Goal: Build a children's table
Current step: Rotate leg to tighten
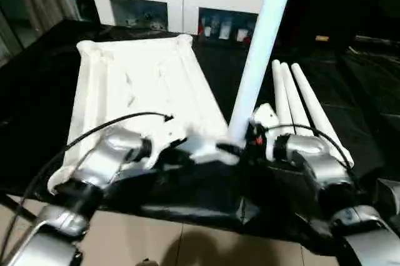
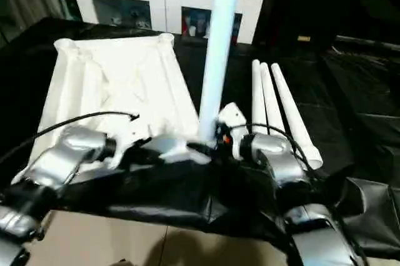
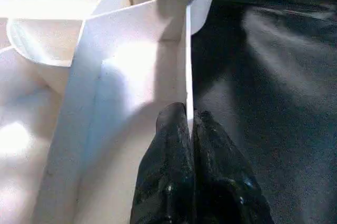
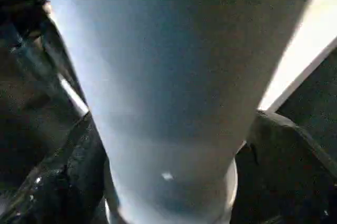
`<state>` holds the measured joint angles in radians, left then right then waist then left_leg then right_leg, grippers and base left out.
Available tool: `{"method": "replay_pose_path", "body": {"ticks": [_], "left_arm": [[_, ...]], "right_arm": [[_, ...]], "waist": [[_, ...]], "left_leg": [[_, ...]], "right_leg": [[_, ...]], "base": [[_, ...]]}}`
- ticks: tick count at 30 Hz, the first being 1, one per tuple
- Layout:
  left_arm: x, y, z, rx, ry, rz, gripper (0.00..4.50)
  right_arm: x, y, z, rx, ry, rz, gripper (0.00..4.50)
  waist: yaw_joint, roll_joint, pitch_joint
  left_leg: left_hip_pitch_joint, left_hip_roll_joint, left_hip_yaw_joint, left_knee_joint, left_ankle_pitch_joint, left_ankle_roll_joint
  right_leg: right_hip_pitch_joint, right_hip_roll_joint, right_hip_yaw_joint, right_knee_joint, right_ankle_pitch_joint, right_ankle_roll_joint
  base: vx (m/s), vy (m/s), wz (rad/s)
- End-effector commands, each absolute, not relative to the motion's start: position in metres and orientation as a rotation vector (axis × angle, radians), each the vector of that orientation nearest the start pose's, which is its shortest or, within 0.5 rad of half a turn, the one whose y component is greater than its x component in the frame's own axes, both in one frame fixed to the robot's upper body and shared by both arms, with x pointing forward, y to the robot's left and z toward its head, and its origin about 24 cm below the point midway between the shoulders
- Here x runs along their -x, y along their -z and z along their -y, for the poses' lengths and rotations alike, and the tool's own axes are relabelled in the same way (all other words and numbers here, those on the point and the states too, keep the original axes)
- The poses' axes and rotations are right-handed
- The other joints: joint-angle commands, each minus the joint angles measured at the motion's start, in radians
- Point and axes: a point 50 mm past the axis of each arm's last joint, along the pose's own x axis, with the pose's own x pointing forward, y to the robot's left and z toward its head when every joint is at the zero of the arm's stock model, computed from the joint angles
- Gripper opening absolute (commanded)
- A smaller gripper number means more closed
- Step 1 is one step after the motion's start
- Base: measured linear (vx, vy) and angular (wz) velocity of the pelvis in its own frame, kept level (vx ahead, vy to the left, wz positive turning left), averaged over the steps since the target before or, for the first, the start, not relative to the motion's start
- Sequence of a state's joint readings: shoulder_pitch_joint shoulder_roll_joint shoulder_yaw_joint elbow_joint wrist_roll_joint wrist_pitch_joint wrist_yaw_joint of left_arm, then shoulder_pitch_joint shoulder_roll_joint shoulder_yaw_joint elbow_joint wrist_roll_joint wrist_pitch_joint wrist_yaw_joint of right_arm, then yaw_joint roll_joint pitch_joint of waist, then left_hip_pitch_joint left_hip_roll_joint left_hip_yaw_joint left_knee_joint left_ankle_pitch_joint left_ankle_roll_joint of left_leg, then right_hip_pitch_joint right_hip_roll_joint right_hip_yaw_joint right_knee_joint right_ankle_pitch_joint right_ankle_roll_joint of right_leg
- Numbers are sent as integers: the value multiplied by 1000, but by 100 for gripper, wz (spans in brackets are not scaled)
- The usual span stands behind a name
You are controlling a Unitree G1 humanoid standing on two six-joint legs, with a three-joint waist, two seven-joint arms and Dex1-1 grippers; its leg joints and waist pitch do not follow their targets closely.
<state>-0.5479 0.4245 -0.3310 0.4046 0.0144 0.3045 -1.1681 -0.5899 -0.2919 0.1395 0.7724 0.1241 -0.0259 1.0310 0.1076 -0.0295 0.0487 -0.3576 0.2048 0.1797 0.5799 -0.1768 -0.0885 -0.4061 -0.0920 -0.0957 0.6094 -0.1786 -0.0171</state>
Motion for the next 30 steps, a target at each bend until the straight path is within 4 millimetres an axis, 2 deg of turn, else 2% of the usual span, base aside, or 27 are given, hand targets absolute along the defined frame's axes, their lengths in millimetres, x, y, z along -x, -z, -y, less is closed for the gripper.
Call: {"method": "replay_pose_path", "body": {"ticks": [1, 2, 4, 6, 7, 12, 20, 25, 29, 30], "left_arm": [[-296, -56, -121, -362, 1434, -530, 0], [-296, -57, -121, -363, 1431, -531, 0], [-296, -56, -122, -363, 1425, -531, 0], [-296, -57, -123, -362, 1417, -530, 0], [-296, -57, -123, -361, 1414, -529, 0], [-294, -57, -123, -353, 1417, -530, 0], [-292, -57, -125, -350, 1421, -540, 0], [-291, -56, -125, -348, 1422, -549, 0], [-297, -53, -120, -336, 1370, -552, 0], [-305, -50, -114, -333, 1291, -550, 0]], "right_arm": [[-325, -41, 148, 174, -1107, -323, 407], [-325, -40, 148, 174, -1119, -328, 407], [-324, -40, 148, 174, -1124, -331, 407], [-325, -40, 147, 161, -1125, -333, 407], [-325, -40, 147, 149, -1125, -333, 383], [-324, -41, 144, 118, -1141, -334, 350], [-322, -39, 143, 106, -1152, -345, 286], [-322, -38, 143, 99, -1140, -336, 275], [-325, -33, 142, 55, -1042, -327, 274], [-329, -28, 141, 21, -923, -327, 274]], "waist": [[0, -12, -61], [-1, -16, -60], [0, -13, -59], [0, -16, -59], [0, -16, -59], [0, -19, -59], [0, -17, -60], [0, -14, -61], [-3, -13, -60], [-6, -14, -59]], "left_leg": [[1, 31, -3, -66, -183, 68], [0, 31, -3, -66, -185, 68], [3, 31, -4, -67, -193, 60], [4, 31, -4, -68, -190, 57], [4, 31, -4, -68, -187, 55], [2, 30, -3, -66, -169, 64], [3, 31, -3, -65, -163, 62], [3, 30, -3, -64, -163, 60], [4, 29, -3, -65, -169, 54], [3, 27, -3, -66, -180, 46]], "right_leg": [[56, -62, 55, -65, -205, -215], [55, -61, 55, -66, -215, -212], [53, -62, 56, -69, -241, -204], [53, -62, 56, -68, -239, -202], [54, -61, 56, -67, -232, -204], [56, -61, 56, -64, -204, -212], [56, -60, 55, -60, -184, -221], [57, -59, 55, -60, -173, -224], [56, -59, 56, -62, -181, -223], [56, -60, 56, -64, -203, -218]], "base": [[0, 0, 0], [0, 0, 0], [0, 0, 0], [0, 0, 0], [0, 0, 0], [0, 0, 0], [0, 0, 0], [0, 0, 0], [0, 0, 0], [0, 0, 0]]}}
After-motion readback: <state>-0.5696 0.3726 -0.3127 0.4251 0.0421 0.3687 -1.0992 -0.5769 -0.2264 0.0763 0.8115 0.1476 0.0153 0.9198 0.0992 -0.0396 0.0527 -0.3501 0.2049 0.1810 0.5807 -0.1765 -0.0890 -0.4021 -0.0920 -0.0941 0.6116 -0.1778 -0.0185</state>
